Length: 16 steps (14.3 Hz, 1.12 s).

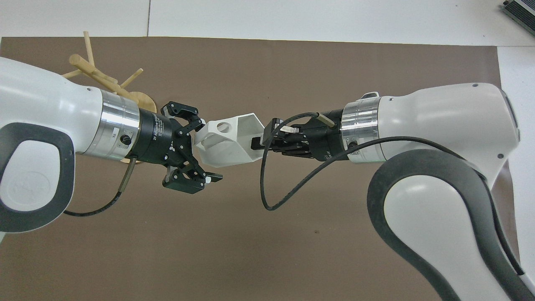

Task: Hang cup on rack
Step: 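Hold the mug with the right gripper while the left gripper approaches it, then grasp the mug body with the left gripper and open the right gripper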

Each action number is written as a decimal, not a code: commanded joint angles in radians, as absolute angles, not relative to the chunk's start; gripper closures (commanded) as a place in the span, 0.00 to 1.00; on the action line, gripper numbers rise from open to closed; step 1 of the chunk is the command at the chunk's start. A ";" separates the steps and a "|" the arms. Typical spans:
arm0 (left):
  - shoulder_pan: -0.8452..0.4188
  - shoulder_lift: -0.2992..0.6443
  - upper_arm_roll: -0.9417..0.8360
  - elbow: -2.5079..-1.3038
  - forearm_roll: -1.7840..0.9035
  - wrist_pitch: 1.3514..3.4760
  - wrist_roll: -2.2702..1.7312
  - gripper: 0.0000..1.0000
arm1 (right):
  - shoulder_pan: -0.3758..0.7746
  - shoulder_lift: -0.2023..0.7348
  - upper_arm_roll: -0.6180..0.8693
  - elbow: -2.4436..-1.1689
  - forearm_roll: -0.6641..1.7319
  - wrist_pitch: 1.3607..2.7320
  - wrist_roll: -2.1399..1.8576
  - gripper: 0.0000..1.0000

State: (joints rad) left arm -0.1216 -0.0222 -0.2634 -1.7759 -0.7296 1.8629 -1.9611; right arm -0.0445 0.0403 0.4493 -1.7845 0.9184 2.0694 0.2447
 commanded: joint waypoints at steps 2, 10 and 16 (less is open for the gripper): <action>-0.146 -0.057 -0.256 -1.825 -0.746 1.891 -1.974 0.26 | -0.049 0.023 0.460 -1.795 0.946 2.086 0.219 1.00; -0.114 -0.086 -0.241 -1.845 -0.744 1.884 -1.973 1.00 | -0.048 0.021 0.460 -1.795 0.946 2.088 0.230 1.00; -0.071 -0.092 -0.239 -1.858 -0.742 1.899 -1.991 1.00 | -0.048 0.021 0.460 -1.795 0.946 2.086 0.230 0.72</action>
